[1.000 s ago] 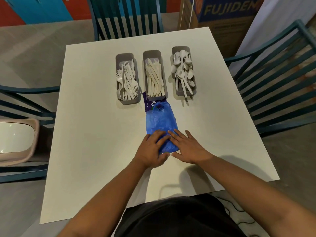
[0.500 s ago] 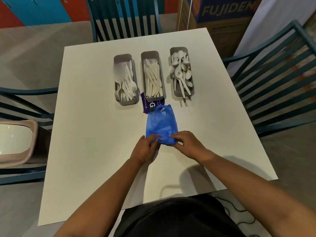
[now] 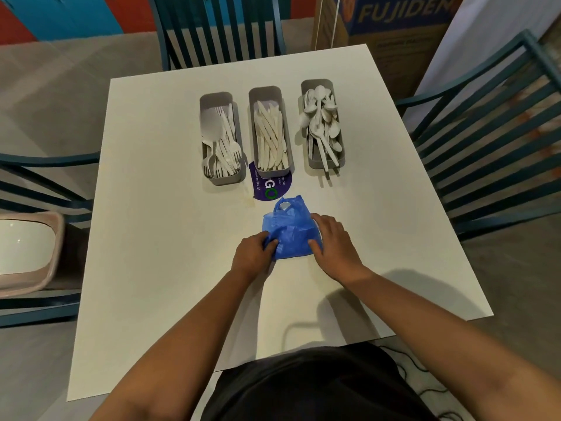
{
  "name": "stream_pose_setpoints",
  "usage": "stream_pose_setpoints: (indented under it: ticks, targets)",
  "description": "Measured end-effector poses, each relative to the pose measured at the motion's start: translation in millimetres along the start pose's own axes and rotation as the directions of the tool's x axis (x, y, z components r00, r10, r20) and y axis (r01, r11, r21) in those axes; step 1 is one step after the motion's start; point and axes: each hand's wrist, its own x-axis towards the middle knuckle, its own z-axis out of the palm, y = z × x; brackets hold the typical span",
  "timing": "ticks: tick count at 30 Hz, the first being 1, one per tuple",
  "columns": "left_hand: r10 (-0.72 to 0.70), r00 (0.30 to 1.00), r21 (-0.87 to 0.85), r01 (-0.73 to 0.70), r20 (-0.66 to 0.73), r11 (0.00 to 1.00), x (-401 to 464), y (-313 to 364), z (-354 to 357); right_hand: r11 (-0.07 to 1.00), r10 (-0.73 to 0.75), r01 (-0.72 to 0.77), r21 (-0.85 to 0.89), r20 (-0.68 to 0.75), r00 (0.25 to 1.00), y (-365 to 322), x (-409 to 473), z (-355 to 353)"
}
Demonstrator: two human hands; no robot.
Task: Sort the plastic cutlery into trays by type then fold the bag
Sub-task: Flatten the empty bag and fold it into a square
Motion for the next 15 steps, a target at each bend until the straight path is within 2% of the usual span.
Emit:
stream_pose_setpoints:
  ticks: [2,4,6,7,9,12,13,15]
  targets:
    - [0.0,1.0,0.017,0.0,-0.002,1.0,-1,2,0,0.94,-0.237,0.211,-0.27,-0.066,0.969,4,-3,1]
    - [0.001,1.0,0.036,-0.001,-0.007,0.999,-2,4,0,0.81,-0.375,0.359,-0.464,0.061,0.925,3,-2,2]
    - [0.002,1.0,0.048,-0.001,-0.013,0.999,-2,6,0,0.745,-0.327,0.435,-0.506,0.291,0.899,5,-2,9]
    - [0.002,1.0,0.041,-0.001,-0.016,0.999,-2,6,1,0.762,-0.234,0.416,-0.497,0.387,0.892,7,-2,12]
    - [-0.012,0.999,0.008,0.012,-0.032,1.0,-1,6,1,0.784,-0.144,0.36,-0.506,0.417,0.898,9,-2,14]
    - [0.029,0.993,-0.008,-0.03,-0.111,1.0,-2,2,3,0.791,-0.123,0.339,-0.51,0.41,0.904,8,-3,16]
    - [0.09,0.985,0.022,-0.088,-0.145,0.996,-4,0,3,0.789,-0.12,0.338,-0.512,0.411,0.904,6,-2,16]
    - [0.303,0.937,0.16,-0.276,-0.176,0.948,-10,-2,3,0.798,-0.121,0.336,-0.5,0.413,0.903,5,-2,13]
